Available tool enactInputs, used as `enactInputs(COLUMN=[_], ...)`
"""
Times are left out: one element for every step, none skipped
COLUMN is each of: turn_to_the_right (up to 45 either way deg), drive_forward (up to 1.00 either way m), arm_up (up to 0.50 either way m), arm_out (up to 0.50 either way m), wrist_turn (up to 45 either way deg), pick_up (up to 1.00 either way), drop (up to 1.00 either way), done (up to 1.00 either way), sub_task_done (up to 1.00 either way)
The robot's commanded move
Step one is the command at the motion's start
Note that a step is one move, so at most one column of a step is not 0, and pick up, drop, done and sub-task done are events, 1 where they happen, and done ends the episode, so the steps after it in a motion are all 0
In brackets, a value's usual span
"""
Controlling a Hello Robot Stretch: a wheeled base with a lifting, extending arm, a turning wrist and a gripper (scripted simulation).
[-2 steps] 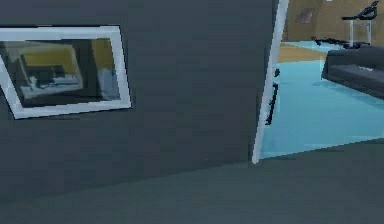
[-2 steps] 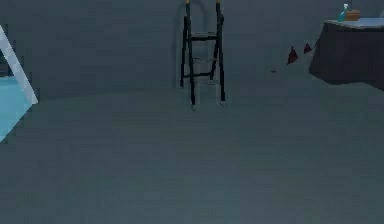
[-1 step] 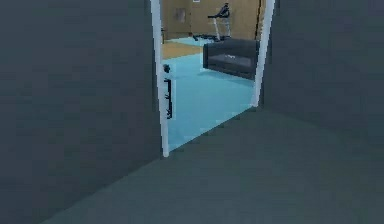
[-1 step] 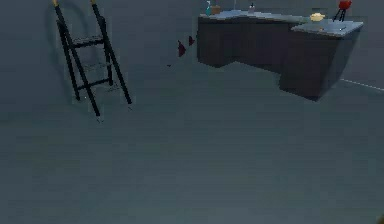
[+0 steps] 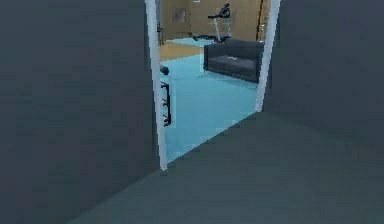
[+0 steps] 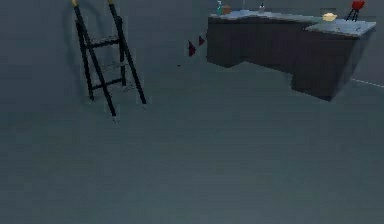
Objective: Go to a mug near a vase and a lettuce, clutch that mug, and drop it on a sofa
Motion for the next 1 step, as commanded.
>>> enactInputs(turn_to_the_right=[-45.0], drive_forward=[0.0], arm_up=[0.0], arm_out=[0.0], wrist_turn=[0.0], pick_up=[0.0], drop=[0.0], done=[0.0], sub_task_done=[0.0])
